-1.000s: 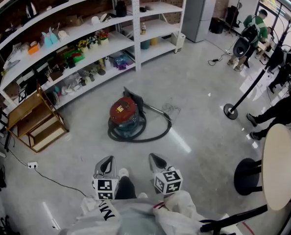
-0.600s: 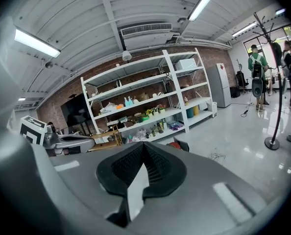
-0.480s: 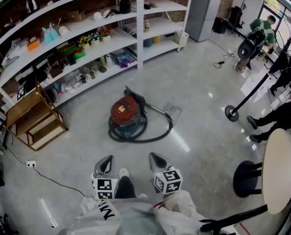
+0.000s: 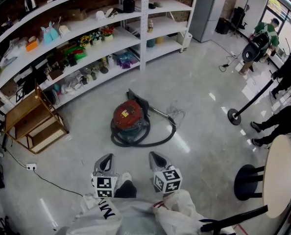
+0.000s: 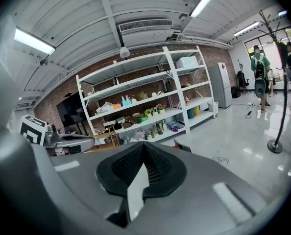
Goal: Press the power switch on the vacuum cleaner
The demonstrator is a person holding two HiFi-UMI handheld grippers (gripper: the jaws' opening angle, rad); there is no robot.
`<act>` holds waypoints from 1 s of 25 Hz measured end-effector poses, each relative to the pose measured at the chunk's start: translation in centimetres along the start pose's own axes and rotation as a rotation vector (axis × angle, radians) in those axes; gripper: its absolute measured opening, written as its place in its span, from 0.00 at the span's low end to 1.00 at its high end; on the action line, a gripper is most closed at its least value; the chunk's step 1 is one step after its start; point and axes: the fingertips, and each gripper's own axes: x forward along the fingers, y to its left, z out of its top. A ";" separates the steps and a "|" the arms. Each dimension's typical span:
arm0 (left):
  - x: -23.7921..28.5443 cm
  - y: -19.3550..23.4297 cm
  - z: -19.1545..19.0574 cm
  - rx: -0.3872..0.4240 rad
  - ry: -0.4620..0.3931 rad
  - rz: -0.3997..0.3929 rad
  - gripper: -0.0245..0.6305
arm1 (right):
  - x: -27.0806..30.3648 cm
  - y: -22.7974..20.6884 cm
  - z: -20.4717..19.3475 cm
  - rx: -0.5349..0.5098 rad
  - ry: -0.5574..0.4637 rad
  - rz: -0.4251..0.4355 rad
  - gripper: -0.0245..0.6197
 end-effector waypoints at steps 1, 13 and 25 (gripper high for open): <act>0.4 0.6 0.0 0.004 0.002 0.002 0.04 | 0.5 0.0 0.3 -0.002 -0.002 -0.002 0.04; 5.0 5.2 1.2 -0.012 0.000 -0.031 0.04 | 5.4 -0.2 3.5 -0.020 -0.009 -0.067 0.04; 7.4 10.5 1.1 -0.024 0.004 -0.037 0.04 | 10.5 1.4 5.1 -0.035 -0.001 -0.083 0.04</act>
